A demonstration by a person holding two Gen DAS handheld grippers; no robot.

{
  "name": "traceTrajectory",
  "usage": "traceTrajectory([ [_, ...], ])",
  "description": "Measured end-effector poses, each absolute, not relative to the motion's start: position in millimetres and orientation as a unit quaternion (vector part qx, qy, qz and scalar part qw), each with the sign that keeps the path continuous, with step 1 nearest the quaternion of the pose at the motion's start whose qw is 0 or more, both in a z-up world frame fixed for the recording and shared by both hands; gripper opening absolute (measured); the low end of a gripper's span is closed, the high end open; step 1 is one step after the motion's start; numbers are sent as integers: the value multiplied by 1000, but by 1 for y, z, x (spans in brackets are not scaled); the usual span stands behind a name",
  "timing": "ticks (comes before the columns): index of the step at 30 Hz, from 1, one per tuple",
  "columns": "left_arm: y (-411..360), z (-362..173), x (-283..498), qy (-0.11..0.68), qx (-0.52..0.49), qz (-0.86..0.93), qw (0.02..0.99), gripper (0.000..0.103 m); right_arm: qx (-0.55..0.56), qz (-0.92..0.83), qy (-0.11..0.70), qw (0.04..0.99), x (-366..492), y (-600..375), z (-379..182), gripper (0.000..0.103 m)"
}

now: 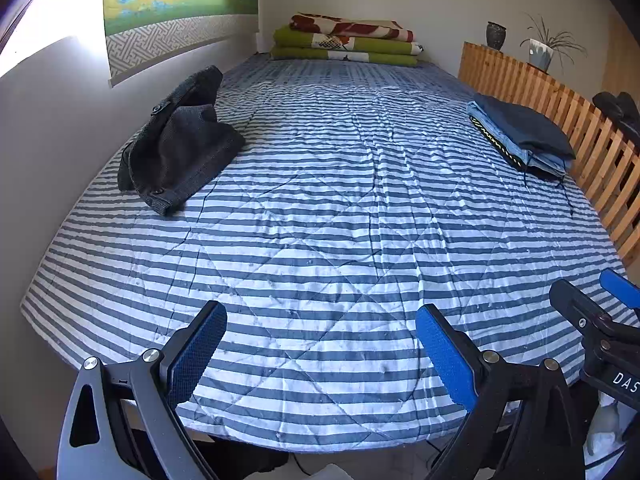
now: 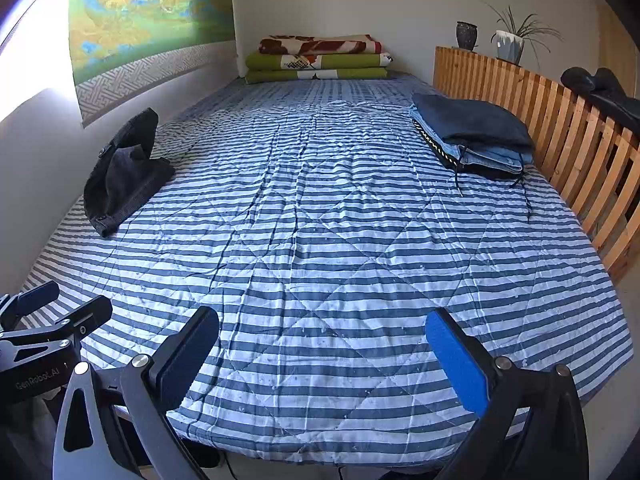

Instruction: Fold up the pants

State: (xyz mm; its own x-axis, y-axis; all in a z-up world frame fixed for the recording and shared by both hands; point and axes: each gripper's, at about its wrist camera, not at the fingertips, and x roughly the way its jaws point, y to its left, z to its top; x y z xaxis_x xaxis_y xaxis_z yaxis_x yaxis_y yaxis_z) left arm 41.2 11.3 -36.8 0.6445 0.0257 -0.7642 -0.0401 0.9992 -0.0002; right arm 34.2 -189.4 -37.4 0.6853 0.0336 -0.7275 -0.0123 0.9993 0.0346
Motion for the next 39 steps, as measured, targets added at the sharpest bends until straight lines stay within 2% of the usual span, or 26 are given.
traceTrajectory([
  [28, 40, -29, 76, 406, -33, 24, 913, 97, -1, 31, 394, 919, 64, -162, -29, 102],
  [39, 74, -34, 93, 403, -48, 45, 913, 97, 4, 62, 400, 914, 93, -138, -30, 102],
])
